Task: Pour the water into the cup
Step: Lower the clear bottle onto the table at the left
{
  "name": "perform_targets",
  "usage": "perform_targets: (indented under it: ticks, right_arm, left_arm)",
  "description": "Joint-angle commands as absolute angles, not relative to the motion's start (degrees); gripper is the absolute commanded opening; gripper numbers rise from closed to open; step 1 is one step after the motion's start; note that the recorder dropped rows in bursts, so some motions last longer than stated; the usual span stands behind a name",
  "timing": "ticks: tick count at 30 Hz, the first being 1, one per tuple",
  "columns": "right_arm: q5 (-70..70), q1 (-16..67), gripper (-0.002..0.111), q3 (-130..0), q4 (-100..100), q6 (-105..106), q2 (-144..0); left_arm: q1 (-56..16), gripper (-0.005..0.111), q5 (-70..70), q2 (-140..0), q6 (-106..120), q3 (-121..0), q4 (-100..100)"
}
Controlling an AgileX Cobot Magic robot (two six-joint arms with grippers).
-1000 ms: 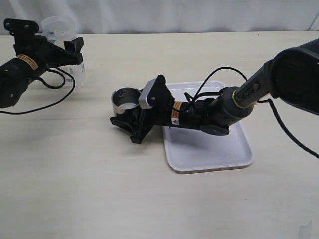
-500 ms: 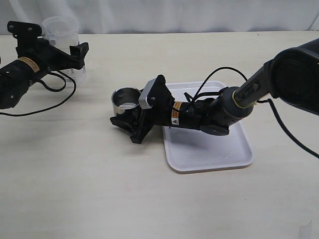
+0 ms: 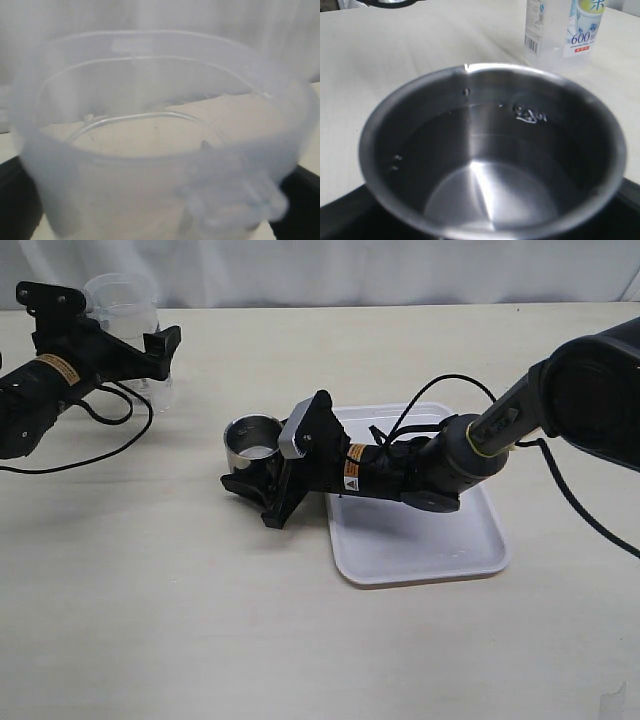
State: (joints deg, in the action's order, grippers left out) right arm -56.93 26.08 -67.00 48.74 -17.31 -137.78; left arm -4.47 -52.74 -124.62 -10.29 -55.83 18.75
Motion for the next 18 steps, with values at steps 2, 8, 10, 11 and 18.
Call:
perform_targets:
  ticks: [2, 8, 10, 11, 18]
  right_arm:
    - [-57.0, 26.2, 0.004, -67.2, 48.8, -17.2, -137.9]
    - [-57.0, 26.2, 0.004, -67.2, 48.8, -17.2, -137.9]
    - [-57.0, 26.2, 0.004, -67.2, 48.8, -17.2, -137.9]
    - [-57.0, 26.2, 0.004, -67.2, 48.8, -17.2, -137.9]
    - [-57.0, 26.2, 0.004, -67.2, 48.8, -17.2, -137.9]
  left_arm:
    - [-4.4, 0.105, -53.3, -124.7, -9.7, -56.2, 17.9]
    - [-4.4, 0.105, -52.6, -124.7, -10.2, -56.0, 17.8]
    - [-4.4, 0.105, -52.6, -124.7, -11.0, -56.0, 17.8]
    - [-4.4, 0.105, -52.5, -124.7, -11.0, -56.0, 17.9]
    - [-4.4, 0.105, -51.7, -123.7, -11.0, -55.5, 17.9]
